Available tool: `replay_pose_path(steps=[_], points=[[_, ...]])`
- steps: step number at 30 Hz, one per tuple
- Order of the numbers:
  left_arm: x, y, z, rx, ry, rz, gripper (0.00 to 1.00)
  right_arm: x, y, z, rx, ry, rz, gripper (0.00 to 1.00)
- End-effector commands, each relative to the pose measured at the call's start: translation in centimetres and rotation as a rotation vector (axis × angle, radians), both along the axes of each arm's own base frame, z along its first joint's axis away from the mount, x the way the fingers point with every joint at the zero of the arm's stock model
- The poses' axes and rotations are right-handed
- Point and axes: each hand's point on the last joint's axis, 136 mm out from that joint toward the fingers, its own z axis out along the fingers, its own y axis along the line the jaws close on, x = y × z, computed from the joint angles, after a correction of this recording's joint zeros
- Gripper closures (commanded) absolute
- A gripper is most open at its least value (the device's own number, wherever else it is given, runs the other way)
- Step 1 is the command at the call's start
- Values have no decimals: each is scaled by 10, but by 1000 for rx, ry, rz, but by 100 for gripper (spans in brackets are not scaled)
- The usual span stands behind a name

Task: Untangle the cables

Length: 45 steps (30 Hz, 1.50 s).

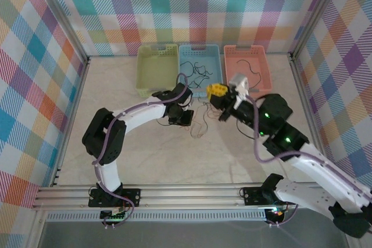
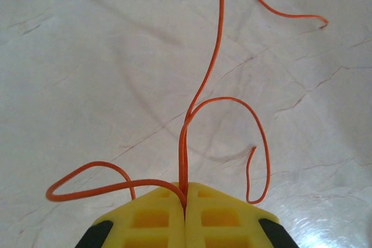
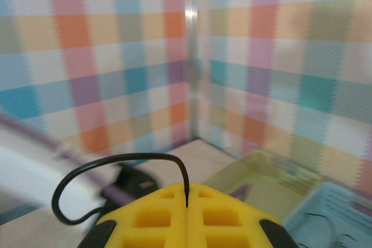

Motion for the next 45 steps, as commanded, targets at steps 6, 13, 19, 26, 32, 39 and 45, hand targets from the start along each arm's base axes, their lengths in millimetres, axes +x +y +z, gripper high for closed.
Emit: replay_pose_path(steps=[6, 13, 19, 26, 32, 39, 45], points=[[4, 8, 13, -53, -76, 39, 96, 148, -18, 8, 64, 145, -388, 100], [4, 4, 20, -107, -92, 25, 97, 257, -10, -39, 11, 232, -554, 100], [0, 7, 20, -134, -88, 21, 98, 327, 11, -109, -105, 331, -650, 100], [-7, 1, 11, -168, -42, 8, 98, 376, 22, -189, -358, 361, -734, 71], [-8, 1, 12, -186, -51, 15, 98, 346, 30, -165, -335, 400, -605, 34], [-10, 2, 19, -220, -71, 34, 98, 243, 6, -115, -177, 393, -432, 34], [-8, 3, 37, -269, -118, 72, 98, 158, -36, -136, -134, 433, -390, 34]])
